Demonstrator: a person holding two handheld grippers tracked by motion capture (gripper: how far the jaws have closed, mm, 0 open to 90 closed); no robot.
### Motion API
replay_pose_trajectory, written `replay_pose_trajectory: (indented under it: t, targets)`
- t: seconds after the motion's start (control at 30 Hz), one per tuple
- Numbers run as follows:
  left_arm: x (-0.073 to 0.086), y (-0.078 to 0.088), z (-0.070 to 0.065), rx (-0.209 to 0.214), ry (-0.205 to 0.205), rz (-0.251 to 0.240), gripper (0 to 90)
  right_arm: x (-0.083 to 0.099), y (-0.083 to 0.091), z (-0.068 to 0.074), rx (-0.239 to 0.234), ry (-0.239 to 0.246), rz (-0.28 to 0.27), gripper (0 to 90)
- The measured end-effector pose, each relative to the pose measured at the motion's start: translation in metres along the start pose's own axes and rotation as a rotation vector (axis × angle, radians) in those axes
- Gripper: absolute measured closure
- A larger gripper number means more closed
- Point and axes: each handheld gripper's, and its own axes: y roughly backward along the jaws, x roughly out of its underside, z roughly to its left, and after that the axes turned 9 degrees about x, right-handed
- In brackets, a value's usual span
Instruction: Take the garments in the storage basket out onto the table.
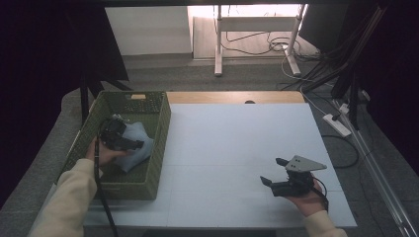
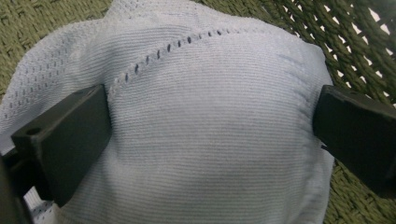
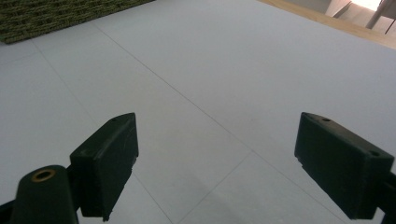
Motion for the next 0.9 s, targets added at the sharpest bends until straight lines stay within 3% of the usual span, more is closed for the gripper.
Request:
replay_pose_trajectory:
  t: [0.57, 0.9]
  targets:
    - [-0.0001, -0.0058, -0.0060, -0.034, -0.056, 0.018, 0.0, -0.0003, -0.0004, 0.0012, 0.001, 0.008, 0.004, 13.9]
    - [0.0001, -0.0084, -0.0058, -0.029, -0.042, 0.028, 1.8, -0.0003, -0.0008, 0.0014, 0.002, 0.012, 0.008, 13.9]
